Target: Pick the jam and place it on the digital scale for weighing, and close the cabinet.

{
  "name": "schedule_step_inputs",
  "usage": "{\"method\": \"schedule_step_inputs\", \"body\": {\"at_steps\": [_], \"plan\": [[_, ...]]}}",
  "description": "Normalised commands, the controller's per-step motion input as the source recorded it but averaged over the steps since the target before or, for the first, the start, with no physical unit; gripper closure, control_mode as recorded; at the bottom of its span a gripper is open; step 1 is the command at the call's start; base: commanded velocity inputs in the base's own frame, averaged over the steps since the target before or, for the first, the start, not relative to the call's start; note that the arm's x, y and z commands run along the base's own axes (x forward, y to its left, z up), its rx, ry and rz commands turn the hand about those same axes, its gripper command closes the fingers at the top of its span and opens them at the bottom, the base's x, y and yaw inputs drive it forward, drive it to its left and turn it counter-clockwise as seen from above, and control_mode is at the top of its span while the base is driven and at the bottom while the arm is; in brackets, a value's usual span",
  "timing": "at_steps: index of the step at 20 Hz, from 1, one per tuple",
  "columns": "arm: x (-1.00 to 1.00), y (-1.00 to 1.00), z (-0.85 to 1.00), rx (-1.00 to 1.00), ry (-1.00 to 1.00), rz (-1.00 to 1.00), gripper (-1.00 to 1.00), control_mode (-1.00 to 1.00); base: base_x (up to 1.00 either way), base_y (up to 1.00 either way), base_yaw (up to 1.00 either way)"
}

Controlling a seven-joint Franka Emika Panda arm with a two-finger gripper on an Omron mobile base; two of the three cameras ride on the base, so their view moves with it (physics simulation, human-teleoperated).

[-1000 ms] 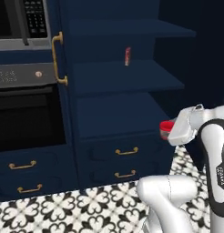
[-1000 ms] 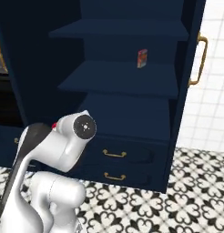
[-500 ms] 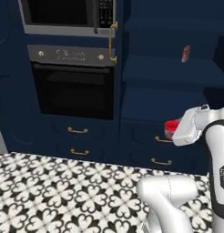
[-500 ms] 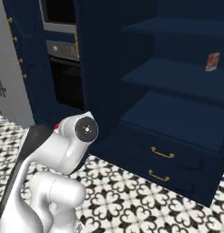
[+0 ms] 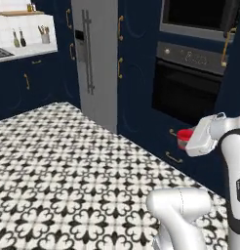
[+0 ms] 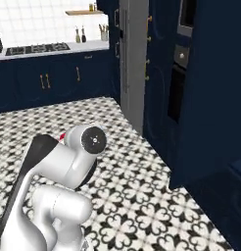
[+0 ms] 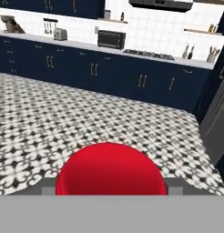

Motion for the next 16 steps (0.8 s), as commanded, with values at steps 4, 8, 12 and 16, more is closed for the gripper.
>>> {"method": "schedule_step_inputs", "body": {"at_steps": [4, 8, 12, 16], "plan": [[0.0, 0.0, 0.0, 0.0, 0.0, 0.0, 1.0, 1.0, 0.11, -0.15, 1.0], [0.0, 0.0, 0.0, 0.0, 0.0, 0.0, 1.0, 1.0, -0.04, -0.23, 0.98], [0.0, 0.0, 0.0, 0.0, 0.0, 0.0, 1.0, 1.0, -0.31, -0.27, 0.96], [0.0, 0.0, 0.0, 0.0, 0.0, 0.0, 1.0, 1.0, -0.65, -0.42, 0.89]]}}
